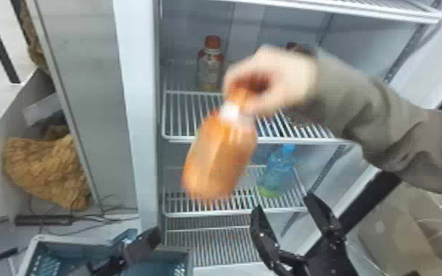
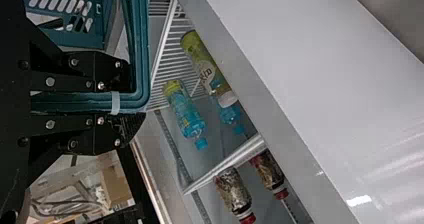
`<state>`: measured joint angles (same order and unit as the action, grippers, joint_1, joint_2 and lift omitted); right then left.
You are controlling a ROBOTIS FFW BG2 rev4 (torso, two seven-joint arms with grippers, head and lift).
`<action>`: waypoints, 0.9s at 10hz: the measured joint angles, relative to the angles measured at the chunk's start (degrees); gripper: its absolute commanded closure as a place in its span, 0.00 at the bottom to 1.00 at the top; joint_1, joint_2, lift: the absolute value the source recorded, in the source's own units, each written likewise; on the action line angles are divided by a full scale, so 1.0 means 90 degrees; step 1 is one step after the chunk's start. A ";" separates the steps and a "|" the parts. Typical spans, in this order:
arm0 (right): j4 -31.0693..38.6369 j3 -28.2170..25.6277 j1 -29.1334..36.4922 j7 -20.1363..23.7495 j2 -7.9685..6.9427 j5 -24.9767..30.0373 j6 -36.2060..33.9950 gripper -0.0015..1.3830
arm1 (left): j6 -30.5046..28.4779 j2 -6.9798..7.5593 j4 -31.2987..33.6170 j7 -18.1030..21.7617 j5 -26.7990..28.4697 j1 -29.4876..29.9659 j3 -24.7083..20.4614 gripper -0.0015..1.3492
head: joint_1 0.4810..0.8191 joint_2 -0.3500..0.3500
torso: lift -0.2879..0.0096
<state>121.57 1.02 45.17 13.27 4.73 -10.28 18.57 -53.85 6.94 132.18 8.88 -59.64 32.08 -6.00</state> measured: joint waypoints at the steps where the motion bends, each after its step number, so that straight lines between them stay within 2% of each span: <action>1: 0.0000 0.0001 -0.0003 0.0000 0.0001 0.0000 0.0002 0.00 | 0.0000 0.0000 0.0000 0.0000 0.0006 -0.0003 0.0005 0.89 | 0.63 0.21 | 0.74; 9: -0.0016 0.0001 -0.0019 0.0000 0.0012 -0.0034 0.0004 0.00 | 0.0002 0.0010 -0.0001 0.0000 0.0012 -0.0035 0.0019 0.89 | 0.63 0.20 | 0.74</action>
<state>121.42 1.03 45.00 13.27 4.83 -10.59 18.60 -53.83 7.03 132.17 8.88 -59.53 31.76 -5.83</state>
